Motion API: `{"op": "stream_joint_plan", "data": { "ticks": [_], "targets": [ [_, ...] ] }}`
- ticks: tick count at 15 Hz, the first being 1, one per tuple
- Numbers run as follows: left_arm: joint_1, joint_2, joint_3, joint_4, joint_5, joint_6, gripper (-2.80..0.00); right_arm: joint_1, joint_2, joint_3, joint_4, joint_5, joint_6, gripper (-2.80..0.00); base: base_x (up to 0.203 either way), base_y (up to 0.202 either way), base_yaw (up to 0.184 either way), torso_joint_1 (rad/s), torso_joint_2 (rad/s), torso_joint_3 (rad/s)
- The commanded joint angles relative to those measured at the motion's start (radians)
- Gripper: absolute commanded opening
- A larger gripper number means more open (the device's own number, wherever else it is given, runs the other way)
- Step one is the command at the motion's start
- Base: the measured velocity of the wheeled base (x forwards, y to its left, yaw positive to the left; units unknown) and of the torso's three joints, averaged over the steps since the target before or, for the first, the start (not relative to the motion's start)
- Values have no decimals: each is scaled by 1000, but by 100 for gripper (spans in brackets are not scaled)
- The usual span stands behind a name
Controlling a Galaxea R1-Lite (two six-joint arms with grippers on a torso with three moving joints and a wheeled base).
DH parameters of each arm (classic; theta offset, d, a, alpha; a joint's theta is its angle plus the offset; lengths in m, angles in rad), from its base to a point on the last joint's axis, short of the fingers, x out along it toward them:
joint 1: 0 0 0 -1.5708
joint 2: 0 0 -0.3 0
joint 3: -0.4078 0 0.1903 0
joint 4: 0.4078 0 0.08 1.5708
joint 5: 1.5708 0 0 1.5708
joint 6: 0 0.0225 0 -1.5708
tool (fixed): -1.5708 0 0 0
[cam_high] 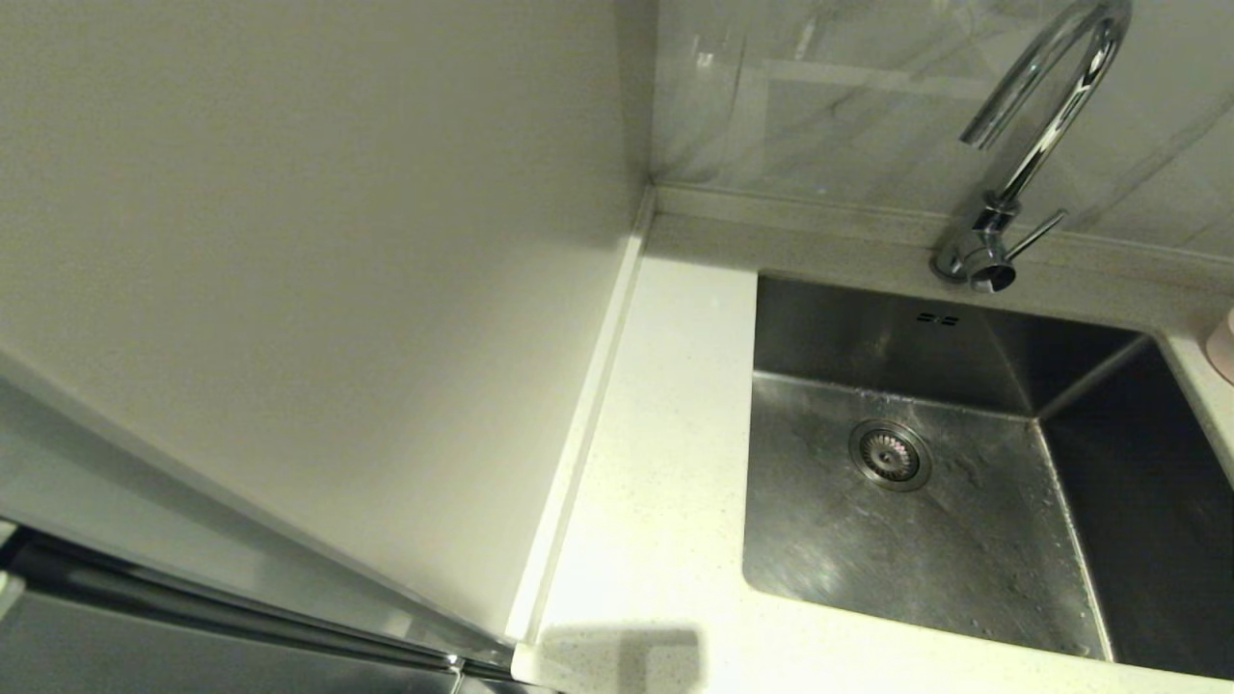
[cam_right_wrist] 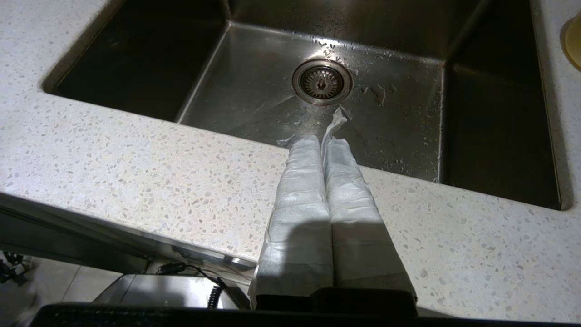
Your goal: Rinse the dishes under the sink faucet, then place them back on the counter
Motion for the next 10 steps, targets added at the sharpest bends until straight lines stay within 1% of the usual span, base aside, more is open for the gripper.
{"op": "stream_joint_plan", "data": {
  "ticks": [1,10],
  "targets": [
    [0,0,3,0,0,0,-280,1,2,0,0,0,0,-280,0,0,0,0,0,0],
    [0,0,3,0,0,0,-280,1,2,-3,15,-1,0,-280,0,0,0,0,0,0]
  ]
}}
